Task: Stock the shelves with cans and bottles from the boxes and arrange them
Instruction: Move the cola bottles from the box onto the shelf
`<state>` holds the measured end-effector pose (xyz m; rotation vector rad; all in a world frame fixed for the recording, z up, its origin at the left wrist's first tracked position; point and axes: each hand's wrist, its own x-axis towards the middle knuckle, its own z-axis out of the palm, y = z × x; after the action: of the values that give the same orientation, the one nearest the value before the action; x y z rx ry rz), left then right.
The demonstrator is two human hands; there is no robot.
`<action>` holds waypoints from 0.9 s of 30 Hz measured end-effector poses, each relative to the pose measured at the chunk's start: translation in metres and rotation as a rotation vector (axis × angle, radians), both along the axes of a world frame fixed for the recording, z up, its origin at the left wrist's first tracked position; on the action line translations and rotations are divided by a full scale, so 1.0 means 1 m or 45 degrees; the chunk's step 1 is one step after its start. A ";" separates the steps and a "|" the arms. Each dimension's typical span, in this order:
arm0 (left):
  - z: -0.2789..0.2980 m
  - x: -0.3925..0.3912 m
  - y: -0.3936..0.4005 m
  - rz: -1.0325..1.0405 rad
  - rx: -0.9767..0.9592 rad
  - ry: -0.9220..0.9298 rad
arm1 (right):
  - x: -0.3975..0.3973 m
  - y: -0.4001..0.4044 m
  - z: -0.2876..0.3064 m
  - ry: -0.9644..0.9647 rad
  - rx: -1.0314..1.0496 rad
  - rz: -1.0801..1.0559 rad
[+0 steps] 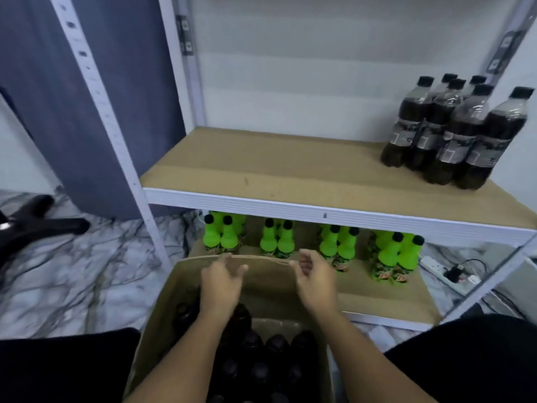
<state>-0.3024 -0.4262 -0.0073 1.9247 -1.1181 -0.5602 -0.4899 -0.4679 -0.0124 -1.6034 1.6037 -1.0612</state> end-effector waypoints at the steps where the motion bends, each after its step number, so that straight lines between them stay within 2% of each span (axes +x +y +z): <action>1: -0.009 0.013 0.007 0.054 0.041 -0.020 | 0.012 0.002 -0.014 0.014 0.065 0.047; 5: -0.041 0.052 0.025 0.251 0.194 -0.022 | 0.058 0.011 -0.051 0.101 0.288 0.238; 12: -0.100 0.072 0.041 0.529 0.362 0.142 | 0.126 0.014 -0.087 0.280 0.387 0.487; 15: -0.115 0.074 0.040 0.610 0.352 0.170 | 0.135 0.008 -0.095 0.280 0.367 0.525; 18: -0.123 0.075 0.035 0.650 0.308 0.120 | 0.151 -0.003 -0.098 0.302 0.285 0.537; 24: -0.135 0.074 0.030 0.726 0.285 -0.002 | 0.184 -0.021 -0.114 0.430 0.268 0.586; 27: -0.134 0.073 0.029 0.736 0.265 -0.006 | 0.188 -0.024 -0.122 0.418 0.262 0.542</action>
<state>-0.2295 -0.3974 -0.1415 2.2975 -0.4710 -0.3558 -0.3019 -0.4921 -0.1339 -1.9290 1.4183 -0.4142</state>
